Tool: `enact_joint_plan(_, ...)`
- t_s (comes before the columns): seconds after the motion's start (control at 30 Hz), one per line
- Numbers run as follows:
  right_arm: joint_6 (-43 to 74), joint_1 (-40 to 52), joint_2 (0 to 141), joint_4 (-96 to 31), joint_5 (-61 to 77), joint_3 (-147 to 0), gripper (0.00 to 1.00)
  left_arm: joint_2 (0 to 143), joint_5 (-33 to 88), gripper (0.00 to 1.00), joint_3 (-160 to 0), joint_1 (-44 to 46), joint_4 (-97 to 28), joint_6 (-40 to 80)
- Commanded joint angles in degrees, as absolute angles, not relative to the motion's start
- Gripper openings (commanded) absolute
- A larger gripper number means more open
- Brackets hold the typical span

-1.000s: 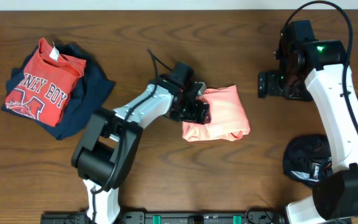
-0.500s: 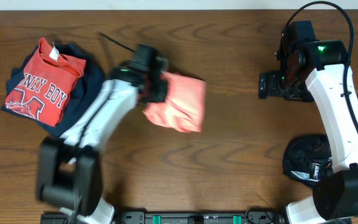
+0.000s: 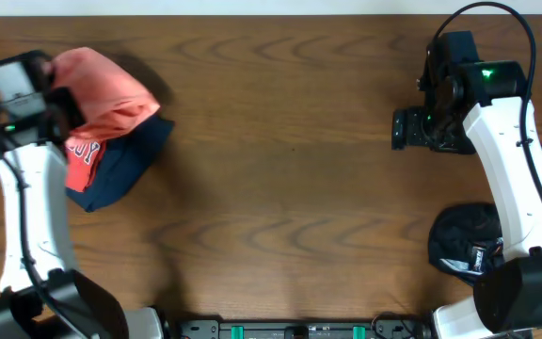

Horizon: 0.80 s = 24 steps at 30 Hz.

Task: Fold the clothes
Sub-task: 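Grasp the folded pink bundle with the left gripper and carry it left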

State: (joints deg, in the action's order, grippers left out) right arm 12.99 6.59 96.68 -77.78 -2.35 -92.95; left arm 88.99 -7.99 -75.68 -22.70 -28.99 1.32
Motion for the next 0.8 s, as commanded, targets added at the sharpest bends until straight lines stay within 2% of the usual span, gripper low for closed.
enact_joint_plan(0.0, 12.58, 6.17, 96.64, -77.84, -2.52, -93.47, 0.89, 91.35, -3.79, 0.06, -76.25, -28.29, -27.81, 3.75)
enact_joint_plan(0.17, 12.56, 6.17, 96.64, -77.87, -2.55, -93.47, 0.89, 96.42, 1.13, 0.08, -76.25, -33.45, -27.29, 6.85)
enact_joint_plan(0.2, 12.56, 6.17, 96.64, -77.91, -2.55, -93.47, 0.89, 97.51, 1.13, 0.19, -76.25, -34.02, -27.51, 8.08)
enact_joint_plan(0.23, 12.56, 6.17, 96.64, -77.97, -2.55, -93.47, 0.89, 98.32, 1.15, 0.48, -76.25, -34.35, -27.81, 8.69)
enact_joint_plan(0.3, 12.53, 6.17, 96.64, -78.04, -2.57, -93.47, 0.89, 99.33, 2.68, 0.91, -76.25, -34.68, -28.16, 9.23)
enact_joint_plan(0.33, 12.12, 6.17, 96.64, -78.00, -2.55, -93.47, 0.90, 99.35, 4.14, 0.98, -76.25, -34.72, -28.08, 9.21)
enact_joint_plan(0.63, 11.51, 6.00, 96.64, -77.89, -2.98, -93.47, 0.90, 90.78, 7.84, 0.98, -79.79, -34.79, -26.13, 9.10)
enact_joint_plan(0.77, 11.53, 6.00, 96.64, -77.12, -2.98, -93.47, 0.90, 86.19, 20.80, 0.98, -79.85, -34.48, -21.17, 9.41)
